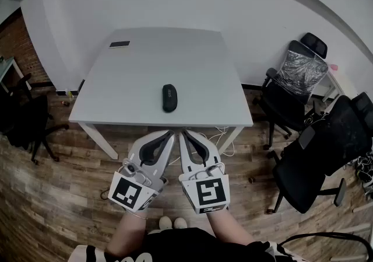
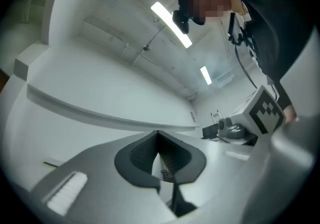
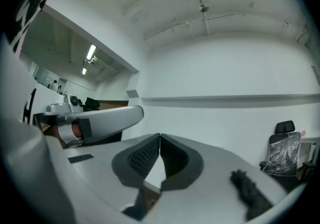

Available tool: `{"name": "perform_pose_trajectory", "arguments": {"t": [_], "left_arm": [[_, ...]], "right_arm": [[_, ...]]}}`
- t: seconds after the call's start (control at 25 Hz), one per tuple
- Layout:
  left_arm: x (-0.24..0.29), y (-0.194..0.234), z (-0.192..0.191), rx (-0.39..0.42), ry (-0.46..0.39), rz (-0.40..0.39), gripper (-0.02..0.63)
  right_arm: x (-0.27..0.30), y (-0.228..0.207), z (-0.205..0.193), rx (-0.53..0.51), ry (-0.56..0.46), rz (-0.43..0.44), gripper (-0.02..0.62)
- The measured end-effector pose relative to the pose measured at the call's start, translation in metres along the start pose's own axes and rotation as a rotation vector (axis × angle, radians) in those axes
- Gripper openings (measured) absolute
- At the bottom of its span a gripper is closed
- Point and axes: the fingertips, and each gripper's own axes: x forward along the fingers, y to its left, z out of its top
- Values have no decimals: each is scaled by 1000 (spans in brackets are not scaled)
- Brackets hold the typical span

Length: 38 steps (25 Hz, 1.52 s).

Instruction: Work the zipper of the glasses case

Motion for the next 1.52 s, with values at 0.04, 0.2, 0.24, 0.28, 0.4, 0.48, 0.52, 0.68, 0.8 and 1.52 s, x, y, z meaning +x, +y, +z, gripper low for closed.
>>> {"name": "perform_pose_trajectory", "arguments": {"t": [0.04, 0.2, 0.24, 0.28, 0.4, 0.48, 0.52, 0.68, 0.8, 1.52], "left_arm": [[0, 5, 1, -2, -32, 6, 3], [4, 29, -9, -1, -40, 72, 3], [7, 36, -15, 4, -14, 96, 3], [9, 44, -21, 10, 13, 128, 3], [15, 74, -39, 6, 72, 230, 3], [23, 95, -54, -16, 95, 249, 3], [29, 106, -63, -26, 107, 250, 3], [62, 152, -89, -71, 112, 242, 5], [86, 181, -107, -139, 132, 208, 56], [118, 241, -364, -672, 991, 61, 335]], "right_arm": [[1, -3, -2, 1, -2, -3, 6], [12, -14, -11, 1, 0, -6, 6], [17, -17, -13, 5, 3, -6, 6], [24, -20, -16, 11, 5, -6, 6], [47, -27, -22, 24, 11, -6, 6], [69, -30, -27, 17, 16, -2, 6], [82, -33, -30, 13, 18, -1, 6], [139, -57, -42, 12, 16, -20, 6], [176, -72, -50, 2, 33, -37, 6], [234, -138, -94, 36, 121, -21, 6]]}}
